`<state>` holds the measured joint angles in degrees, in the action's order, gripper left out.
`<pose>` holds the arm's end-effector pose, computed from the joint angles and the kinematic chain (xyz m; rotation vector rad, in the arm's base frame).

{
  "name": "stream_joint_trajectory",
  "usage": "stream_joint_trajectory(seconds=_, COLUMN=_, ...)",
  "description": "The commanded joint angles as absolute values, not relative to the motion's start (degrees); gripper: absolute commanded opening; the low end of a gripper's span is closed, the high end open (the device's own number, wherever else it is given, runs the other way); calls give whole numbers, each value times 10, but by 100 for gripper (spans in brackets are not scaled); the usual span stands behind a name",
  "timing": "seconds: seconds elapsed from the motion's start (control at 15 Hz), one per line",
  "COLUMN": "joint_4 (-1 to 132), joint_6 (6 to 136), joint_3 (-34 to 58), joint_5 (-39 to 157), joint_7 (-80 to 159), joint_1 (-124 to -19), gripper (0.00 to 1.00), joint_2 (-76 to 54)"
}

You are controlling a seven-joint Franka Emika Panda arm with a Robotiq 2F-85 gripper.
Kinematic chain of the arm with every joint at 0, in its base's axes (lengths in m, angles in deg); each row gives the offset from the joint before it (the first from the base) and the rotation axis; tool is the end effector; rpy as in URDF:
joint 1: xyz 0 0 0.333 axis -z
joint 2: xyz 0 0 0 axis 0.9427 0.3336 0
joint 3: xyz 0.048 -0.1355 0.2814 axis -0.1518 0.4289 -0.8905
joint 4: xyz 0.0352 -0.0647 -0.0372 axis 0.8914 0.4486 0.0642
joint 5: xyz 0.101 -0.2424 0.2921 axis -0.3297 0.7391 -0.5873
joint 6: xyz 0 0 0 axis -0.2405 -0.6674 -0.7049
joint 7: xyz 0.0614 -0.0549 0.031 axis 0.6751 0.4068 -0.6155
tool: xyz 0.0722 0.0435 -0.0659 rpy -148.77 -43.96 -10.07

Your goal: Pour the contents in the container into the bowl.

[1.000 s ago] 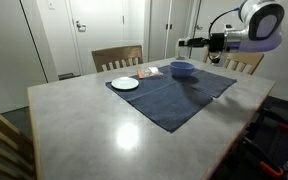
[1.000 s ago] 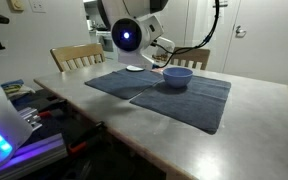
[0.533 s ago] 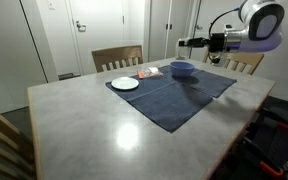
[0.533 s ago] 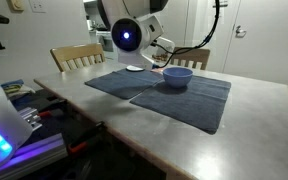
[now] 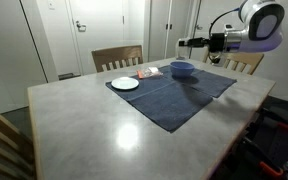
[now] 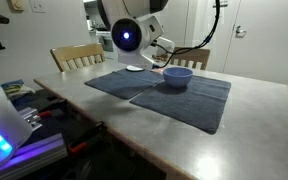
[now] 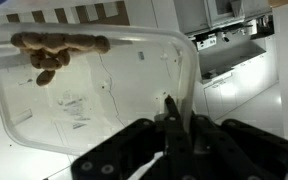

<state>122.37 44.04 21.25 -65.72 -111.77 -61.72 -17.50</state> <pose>0.4185 -0.1037 0.2062 -2.0168 -0.3328 -1.6371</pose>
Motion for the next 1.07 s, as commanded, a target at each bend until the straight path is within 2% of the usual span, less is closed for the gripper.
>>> stream_joint_trajectory(seconds=0.0, joint_4=1229, joint_6=423, joint_3=215, joint_5=-668, joint_7=-1145, joint_1=-611, gripper=2, joint_2=-171)
stream_joint_trajectory(seconds=0.47, joint_4=1229, joint_6=423, joint_3=215, joint_5=-668, joint_7=-1145, joint_1=-611, gripper=2, joint_2=-171)
stream_joint_trajectory(seconds=0.53, joint_4=1223, joint_6=440, joint_3=212, joint_5=-656, joint_7=-1117, joint_1=-616, gripper=8, joint_2=-175)
stream_joint_trajectory(seconds=0.73, joint_4=1223, joint_6=440, joint_3=212, joint_5=-656, joint_7=-1117, joint_1=-616, gripper=8, joint_2=-175)
stream_joint_trajectory(seconds=0.8, joint_4=1223, joint_6=440, joint_3=212, joint_5=-656, joint_7=-1117, joint_1=-616, gripper=2, joint_2=-175)
stream_joint_trajectory(seconds=0.87, joint_4=1338, joint_6=485, joint_3=202, joint_5=-743, joint_7=-1120, joint_1=-628, gripper=2, joint_2=-283)
stream_joint_trajectory(seconds=1.0, joint_4=1378, joint_6=502, joint_3=193, joint_5=-811, joint_7=-1118, joint_1=-633, gripper=2, joint_2=-314)
